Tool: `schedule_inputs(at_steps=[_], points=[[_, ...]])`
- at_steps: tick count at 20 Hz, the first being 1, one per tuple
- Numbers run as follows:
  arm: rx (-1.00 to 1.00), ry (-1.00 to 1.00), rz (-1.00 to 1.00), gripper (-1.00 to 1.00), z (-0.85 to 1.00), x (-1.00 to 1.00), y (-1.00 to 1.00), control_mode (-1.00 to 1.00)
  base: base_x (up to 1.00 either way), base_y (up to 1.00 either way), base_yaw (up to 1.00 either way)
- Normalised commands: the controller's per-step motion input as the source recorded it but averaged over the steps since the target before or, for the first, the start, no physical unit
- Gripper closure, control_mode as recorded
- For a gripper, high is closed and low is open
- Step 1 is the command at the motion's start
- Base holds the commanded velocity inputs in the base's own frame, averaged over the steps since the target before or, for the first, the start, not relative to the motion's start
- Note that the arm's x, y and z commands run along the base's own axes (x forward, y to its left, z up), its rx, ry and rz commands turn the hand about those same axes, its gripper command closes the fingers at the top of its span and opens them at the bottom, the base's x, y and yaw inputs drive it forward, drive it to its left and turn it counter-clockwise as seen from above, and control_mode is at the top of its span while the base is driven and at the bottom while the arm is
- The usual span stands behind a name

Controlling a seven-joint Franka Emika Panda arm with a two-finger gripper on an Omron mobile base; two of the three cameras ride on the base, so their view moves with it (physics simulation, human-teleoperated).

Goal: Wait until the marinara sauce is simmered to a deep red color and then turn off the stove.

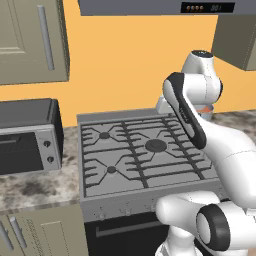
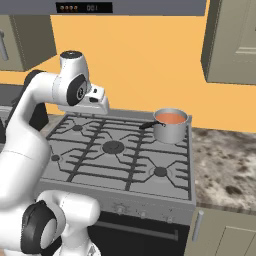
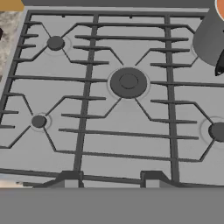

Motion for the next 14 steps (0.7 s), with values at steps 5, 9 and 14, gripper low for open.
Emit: schedule_inputs(at_steps=[5,9,14], points=[[0.12,-0.06,-0.01,-1.00,-0.02,-0.14,-0.20,-1.00,0.00,0.00,0.00],[0.00,0.00,0.00,-1.00,0.00,0.00,0.00,-1.00,0.00,0.00,0.00],[0.00,0.00,0.00,-1.00,0.00,0.00,0.00,-1.00,0.00,0.00,0.00]])
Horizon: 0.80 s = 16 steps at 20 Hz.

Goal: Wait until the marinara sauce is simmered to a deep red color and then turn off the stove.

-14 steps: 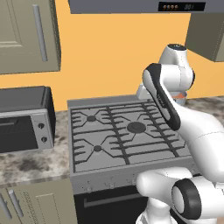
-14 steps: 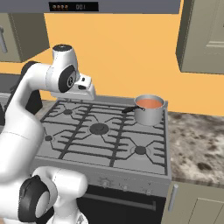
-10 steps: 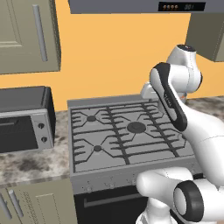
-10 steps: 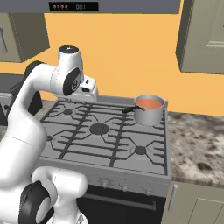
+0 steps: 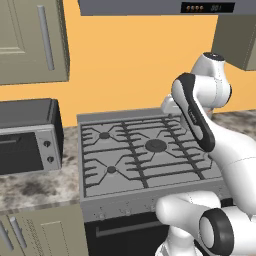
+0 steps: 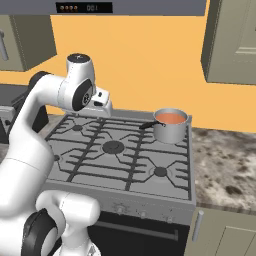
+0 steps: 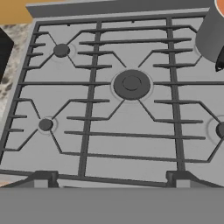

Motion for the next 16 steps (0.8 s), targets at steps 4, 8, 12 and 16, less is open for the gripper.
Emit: schedule_inputs(at_steps=[4,8,12,16], points=[[0.00,0.00,0.00,-1.00,0.00,0.00,0.00,-1.00,0.00,0.00,0.00],[0.00,0.00,0.00,-1.00,0.00,0.00,0.00,-1.00,0.00,0.00,0.00],[0.00,0.00,0.00,-1.00,0.00,0.00,0.00,-1.00,0.00,0.00,0.00],[0.00,0.00,0.00,-1.00,0.00,0.00,0.00,-1.00,0.00,0.00,0.00]])
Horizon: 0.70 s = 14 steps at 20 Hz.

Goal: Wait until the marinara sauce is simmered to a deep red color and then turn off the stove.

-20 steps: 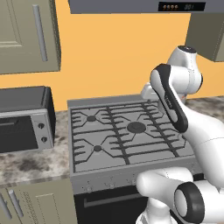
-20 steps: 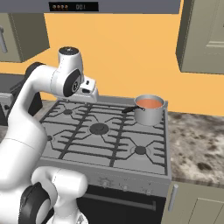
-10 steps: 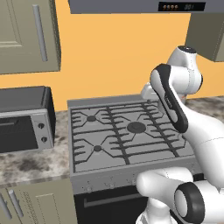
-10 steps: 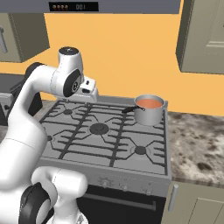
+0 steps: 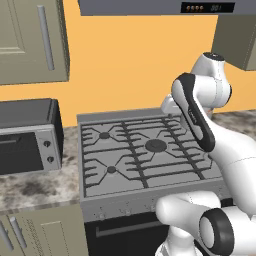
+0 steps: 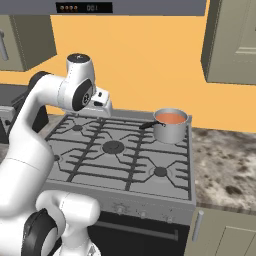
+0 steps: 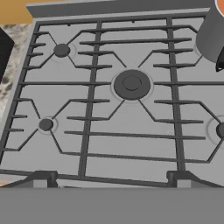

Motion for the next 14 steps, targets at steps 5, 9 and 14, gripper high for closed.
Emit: schedule_inputs(at_steps=[5,9,14], points=[[0.00,0.00,0.00,-1.00,0.00,0.00,0.00,-1.00,0.00,0.00,0.00],[0.00,0.00,0.00,-1.00,0.00,0.00,0.00,-1.00,0.00,0.00,0.00],[0.00,0.00,0.00,-1.00,0.00,0.00,0.00,-1.00,0.00,0.00,0.00]])
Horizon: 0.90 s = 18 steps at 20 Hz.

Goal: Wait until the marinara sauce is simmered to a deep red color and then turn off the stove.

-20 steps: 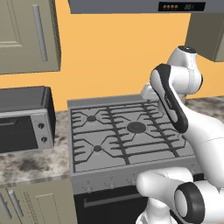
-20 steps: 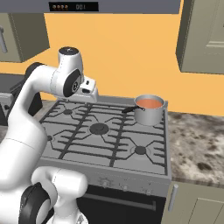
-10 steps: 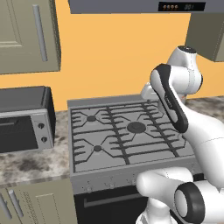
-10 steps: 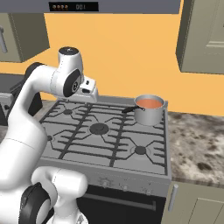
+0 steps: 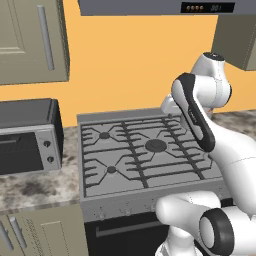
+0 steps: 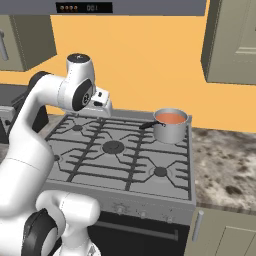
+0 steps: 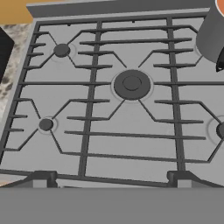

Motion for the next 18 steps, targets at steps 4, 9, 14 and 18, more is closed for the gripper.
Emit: schedule_inputs(at_steps=[4,9,14,18], points=[[0.00,0.00,0.00,-1.00,0.00,0.00,0.00,-1.00,0.00,0.00,0.00],[0.00,0.00,0.00,-1.00,0.00,0.00,0.00,-1.00,0.00,0.00,0.00],[0.00,0.00,0.00,-1.00,0.00,0.00,0.00,-1.00,0.00,0.00,0.00],[0.00,0.00,0.00,-1.00,0.00,0.00,0.00,-1.00,0.00,0.00,0.00]])
